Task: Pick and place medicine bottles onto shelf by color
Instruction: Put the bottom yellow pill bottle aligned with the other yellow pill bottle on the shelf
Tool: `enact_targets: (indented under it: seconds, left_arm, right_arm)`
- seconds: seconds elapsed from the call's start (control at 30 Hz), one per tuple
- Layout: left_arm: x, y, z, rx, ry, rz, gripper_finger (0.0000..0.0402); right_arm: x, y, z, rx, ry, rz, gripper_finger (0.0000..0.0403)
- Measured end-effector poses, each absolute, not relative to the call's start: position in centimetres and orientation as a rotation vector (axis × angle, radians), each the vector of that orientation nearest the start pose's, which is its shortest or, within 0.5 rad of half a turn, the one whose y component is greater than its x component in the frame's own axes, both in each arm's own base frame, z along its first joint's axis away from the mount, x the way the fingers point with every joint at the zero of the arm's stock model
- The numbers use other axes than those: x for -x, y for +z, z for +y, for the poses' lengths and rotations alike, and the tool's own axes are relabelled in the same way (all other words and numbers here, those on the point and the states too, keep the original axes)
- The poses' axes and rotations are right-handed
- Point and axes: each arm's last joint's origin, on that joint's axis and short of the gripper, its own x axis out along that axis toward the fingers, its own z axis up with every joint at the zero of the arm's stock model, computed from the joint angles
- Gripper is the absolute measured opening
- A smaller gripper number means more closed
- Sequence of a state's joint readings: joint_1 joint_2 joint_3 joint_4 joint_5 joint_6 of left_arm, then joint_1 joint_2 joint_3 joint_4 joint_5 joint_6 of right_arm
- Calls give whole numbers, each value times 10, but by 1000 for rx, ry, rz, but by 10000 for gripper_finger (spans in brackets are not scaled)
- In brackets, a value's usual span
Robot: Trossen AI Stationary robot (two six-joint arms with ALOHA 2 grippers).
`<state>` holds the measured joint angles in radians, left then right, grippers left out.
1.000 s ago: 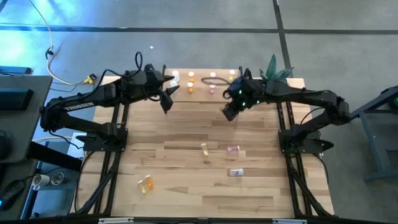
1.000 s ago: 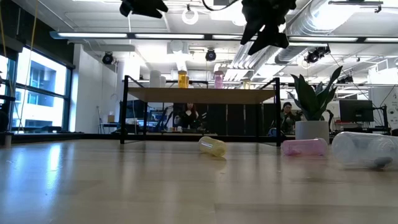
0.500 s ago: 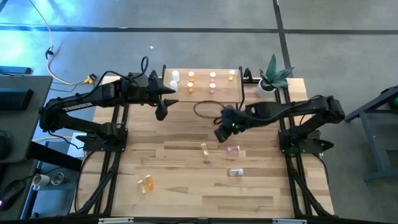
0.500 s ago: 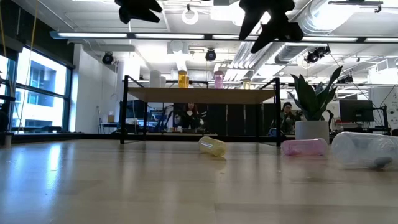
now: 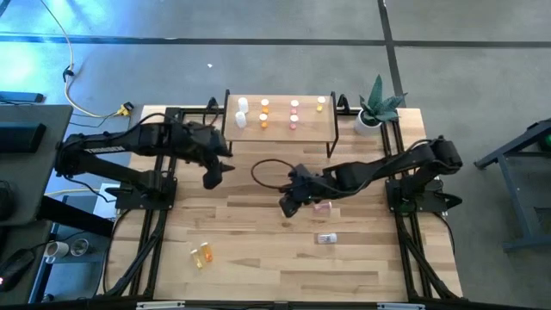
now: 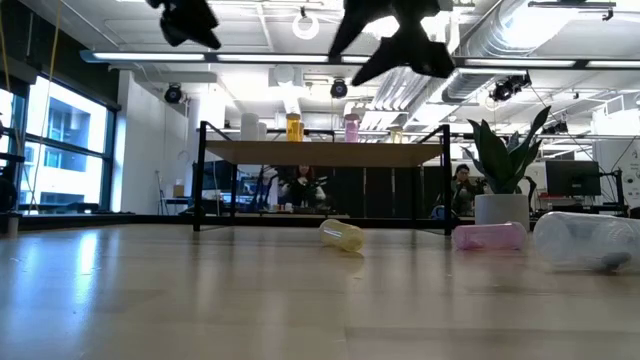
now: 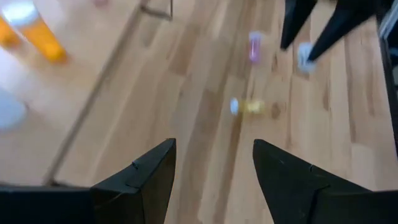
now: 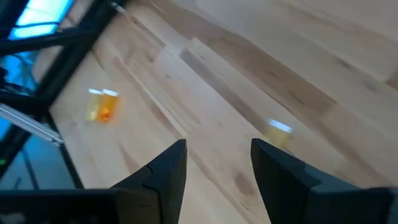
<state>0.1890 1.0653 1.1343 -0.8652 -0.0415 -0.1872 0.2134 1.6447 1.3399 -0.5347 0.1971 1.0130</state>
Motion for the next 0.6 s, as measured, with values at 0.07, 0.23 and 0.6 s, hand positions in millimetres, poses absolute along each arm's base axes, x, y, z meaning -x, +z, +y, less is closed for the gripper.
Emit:
enact_targets:
  seconds: [0.07, 0.23, 0.6]
  left_arm:
    - [-195, 339, 31, 244, 284, 816, 204]
    - [-187, 334, 10, 252, 309, 897, 204]
    - [-165, 330, -25, 520, 458, 966, 204]
  right_arm:
    - [-352, 280, 72, -788, -370, 715, 170]
    - [-356, 285, 78, -765, -320, 654, 169]
    - [-357, 285, 72, -681, -322, 656, 169]
